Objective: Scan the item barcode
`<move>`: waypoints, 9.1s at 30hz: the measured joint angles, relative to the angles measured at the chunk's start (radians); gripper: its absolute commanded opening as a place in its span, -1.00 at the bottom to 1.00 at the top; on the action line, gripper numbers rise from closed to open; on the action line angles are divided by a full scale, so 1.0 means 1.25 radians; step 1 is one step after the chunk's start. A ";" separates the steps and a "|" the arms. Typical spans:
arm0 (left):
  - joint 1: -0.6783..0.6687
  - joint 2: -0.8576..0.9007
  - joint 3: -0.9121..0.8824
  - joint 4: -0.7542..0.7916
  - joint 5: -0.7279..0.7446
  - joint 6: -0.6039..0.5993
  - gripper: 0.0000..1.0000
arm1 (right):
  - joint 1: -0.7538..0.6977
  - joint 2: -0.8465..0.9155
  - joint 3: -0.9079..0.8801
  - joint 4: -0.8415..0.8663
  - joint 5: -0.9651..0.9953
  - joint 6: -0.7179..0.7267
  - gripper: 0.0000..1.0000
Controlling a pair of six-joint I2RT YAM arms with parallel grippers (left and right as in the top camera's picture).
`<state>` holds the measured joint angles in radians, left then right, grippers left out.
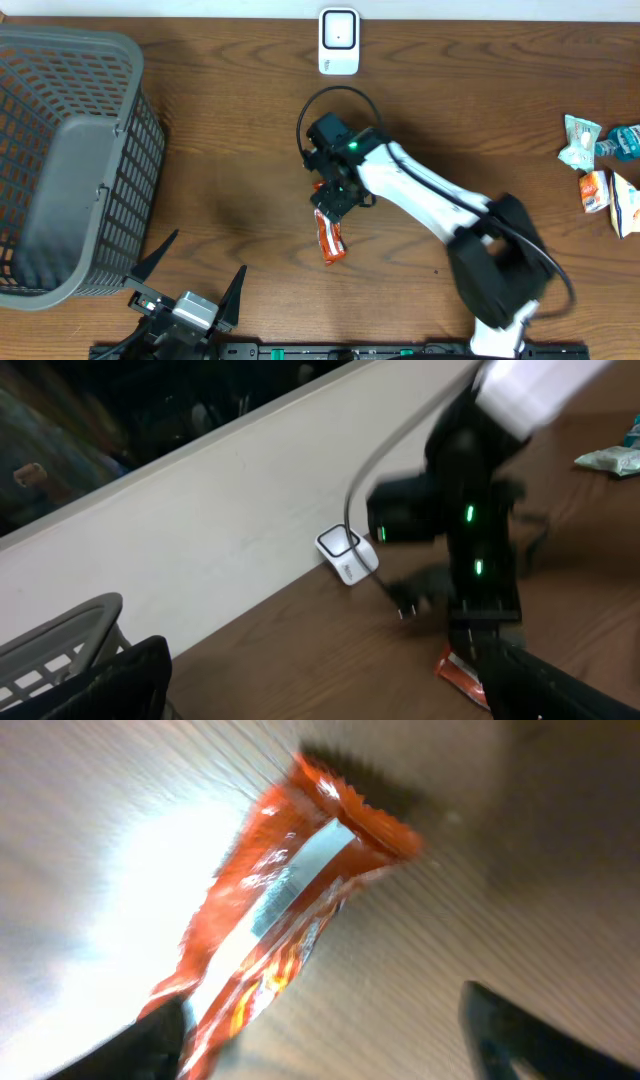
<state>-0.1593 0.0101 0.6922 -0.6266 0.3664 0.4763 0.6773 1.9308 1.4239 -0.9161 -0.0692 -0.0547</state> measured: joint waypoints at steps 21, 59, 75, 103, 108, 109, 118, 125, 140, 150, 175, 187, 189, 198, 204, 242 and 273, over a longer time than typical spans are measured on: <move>0.000 0.000 0.000 -0.001 0.000 0.000 0.96 | 0.063 -0.025 -0.156 0.158 -0.011 0.012 -0.13; 0.000 0.000 0.000 -0.002 0.000 0.000 0.96 | 0.052 -0.055 -0.256 0.204 -0.061 0.463 -0.98; 0.000 0.000 0.000 -0.002 0.000 0.000 0.96 | 0.016 -0.187 -0.264 0.203 0.117 0.283 -0.97; 0.000 0.000 0.000 -0.001 0.000 0.000 0.96 | 0.172 0.060 -0.192 0.158 0.649 0.400 0.41; 0.000 0.000 0.000 -0.002 0.000 0.000 0.95 | 0.158 0.042 -0.128 0.041 0.545 0.413 0.39; 0.000 0.000 0.000 -0.002 0.000 0.000 0.96 | 0.150 0.028 -0.118 0.024 0.527 0.414 0.46; 0.000 0.000 0.000 -0.002 0.000 0.000 0.96 | -0.091 -0.143 -0.084 0.020 0.119 0.269 0.60; 0.000 0.000 0.000 -0.002 0.000 0.000 0.96 | -0.321 -0.063 -0.084 -0.012 -0.196 0.085 0.43; 0.000 0.000 0.000 -0.002 0.000 0.000 0.96 | -0.321 0.126 -0.072 -0.028 -0.356 -0.016 -0.97; 0.000 0.000 0.000 -0.002 0.000 0.000 0.96 | -0.326 0.116 -0.074 -0.003 -0.427 -0.099 -0.97; 0.000 0.000 0.000 -0.002 0.000 0.000 0.96 | -0.234 -0.200 -0.078 0.494 -0.196 -0.397 -0.97; 0.000 0.000 0.000 -0.002 0.000 0.000 0.96 | -0.233 0.008 -0.081 0.926 0.204 -0.429 -0.97; 0.000 0.000 0.000 -0.002 0.000 0.000 0.96 | -0.233 0.008 -0.081 0.967 0.220 -0.444 -0.98; 0.000 0.000 0.000 -0.001 0.000 0.000 0.96 | -0.264 0.008 -0.077 0.758 0.194 -0.277 0.62; 0.000 0.000 0.000 -0.002 0.000 0.000 0.96 | -0.341 0.046 -0.078 0.616 0.099 -0.225 0.47; 0.000 0.000 0.000 -0.002 0.000 0.000 0.96 | -0.589 0.074 -0.257 0.724 -0.455 0.831 0.99; 0.000 0.000 0.000 -0.002 0.000 0.000 0.96 | -0.527 0.209 -0.351 1.174 -0.381 0.734 -0.97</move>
<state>-0.1593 0.0101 0.6922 -0.6289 0.3668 0.4763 0.0185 2.1925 0.9852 0.5510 -0.5453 0.8623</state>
